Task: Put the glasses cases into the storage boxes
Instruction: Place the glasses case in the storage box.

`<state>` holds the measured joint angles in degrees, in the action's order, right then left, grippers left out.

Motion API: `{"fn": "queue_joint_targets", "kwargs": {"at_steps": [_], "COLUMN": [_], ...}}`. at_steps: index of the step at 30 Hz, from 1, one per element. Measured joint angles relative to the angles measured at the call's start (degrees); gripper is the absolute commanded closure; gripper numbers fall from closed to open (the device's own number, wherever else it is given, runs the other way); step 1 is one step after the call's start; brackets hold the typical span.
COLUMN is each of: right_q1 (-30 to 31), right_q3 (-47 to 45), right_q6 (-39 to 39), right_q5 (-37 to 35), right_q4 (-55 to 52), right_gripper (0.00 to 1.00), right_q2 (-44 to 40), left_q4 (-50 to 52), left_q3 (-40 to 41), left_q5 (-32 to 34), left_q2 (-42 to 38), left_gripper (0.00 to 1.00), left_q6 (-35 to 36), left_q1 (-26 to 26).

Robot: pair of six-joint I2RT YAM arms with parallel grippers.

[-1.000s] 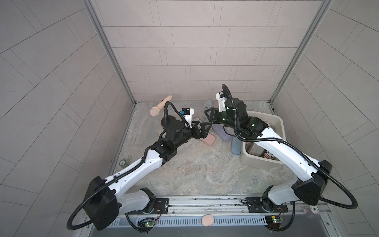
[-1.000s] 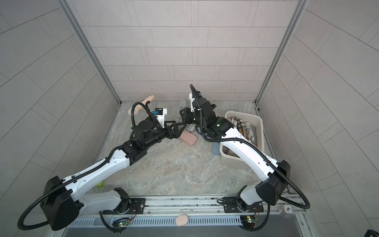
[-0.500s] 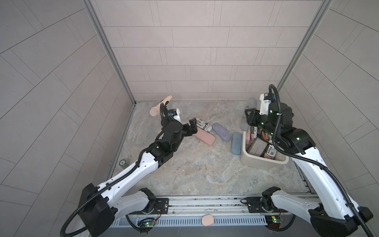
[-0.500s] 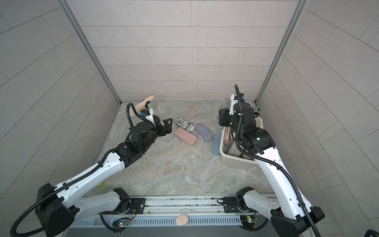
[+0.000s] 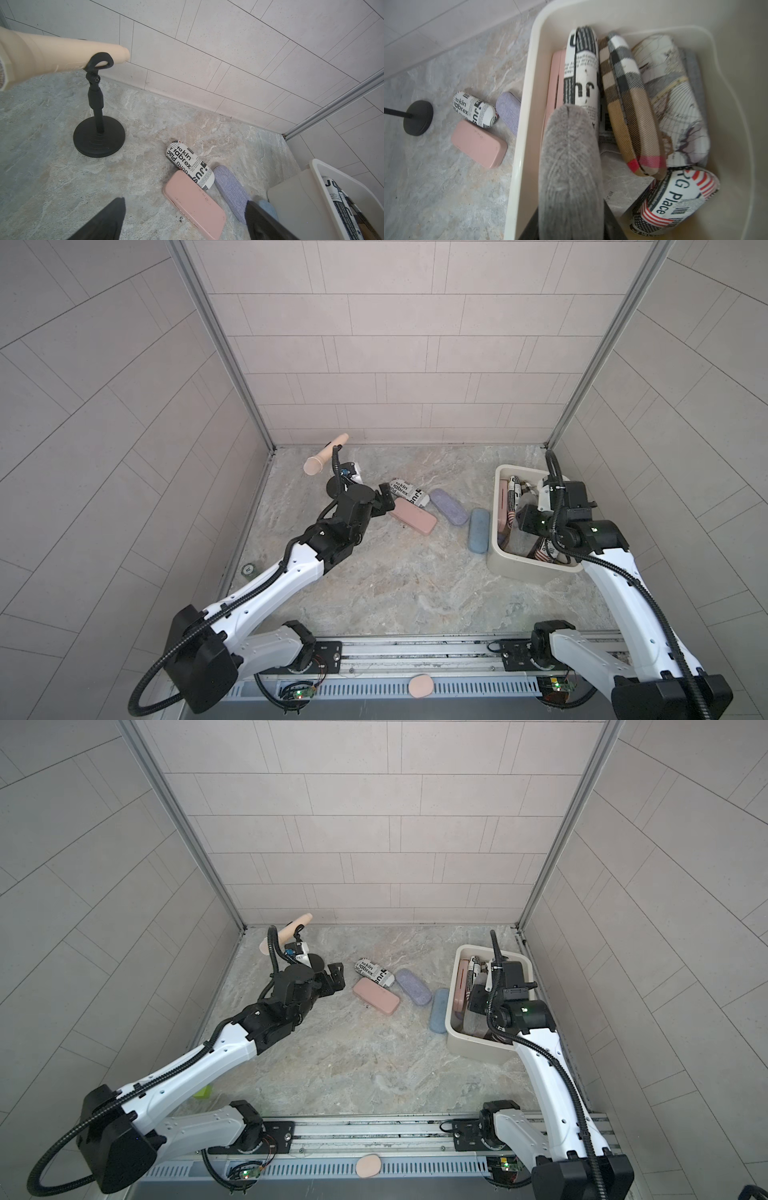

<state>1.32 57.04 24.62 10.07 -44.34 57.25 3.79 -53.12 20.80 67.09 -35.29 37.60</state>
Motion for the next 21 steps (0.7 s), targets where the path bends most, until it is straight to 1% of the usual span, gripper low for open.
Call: {"fn": "queue_joint_targets", "kwargs": {"at_steps": [6,8,12,14,19,21], "right_q1": [2.54,4.0,8.5,9.49,10.21,10.32], "right_q3": [-3.08,-3.87,-5.09,-5.79,-7.04,-7.08], "right_q6": [0.0,0.07,0.02,0.17,0.79,0.9], "right_q5": [0.9,0.76,-2.03,-3.04,-3.56,-3.61], "right_q4": [3.41,4.57,6.71,6.56,3.32,2.4], "right_gripper": [0.8,0.76,0.73,0.6,0.46,0.42], "right_q2": [0.11,0.02,-0.2,-1.03,-4.44,-5.79], "left_q4": [0.0,0.0,0.0,0.02,0.0,0.0], "left_q3": [0.0,0.0,0.0,0.0,0.0,0.0], "left_q5": [-0.87,-1.18,-1.44,-1.51,-1.7,-1.95], "left_q2": [0.26,0.42,0.63,0.63,0.74,0.85], "left_gripper": [0.03,0.03,0.03,0.03,0.03,0.03], "left_q6": [-0.79,-0.94,-1.01,-1.11,-1.2,-1.2], "left_q1": [-0.42,-0.5,-0.52,-0.52,-0.52,-0.52]}}
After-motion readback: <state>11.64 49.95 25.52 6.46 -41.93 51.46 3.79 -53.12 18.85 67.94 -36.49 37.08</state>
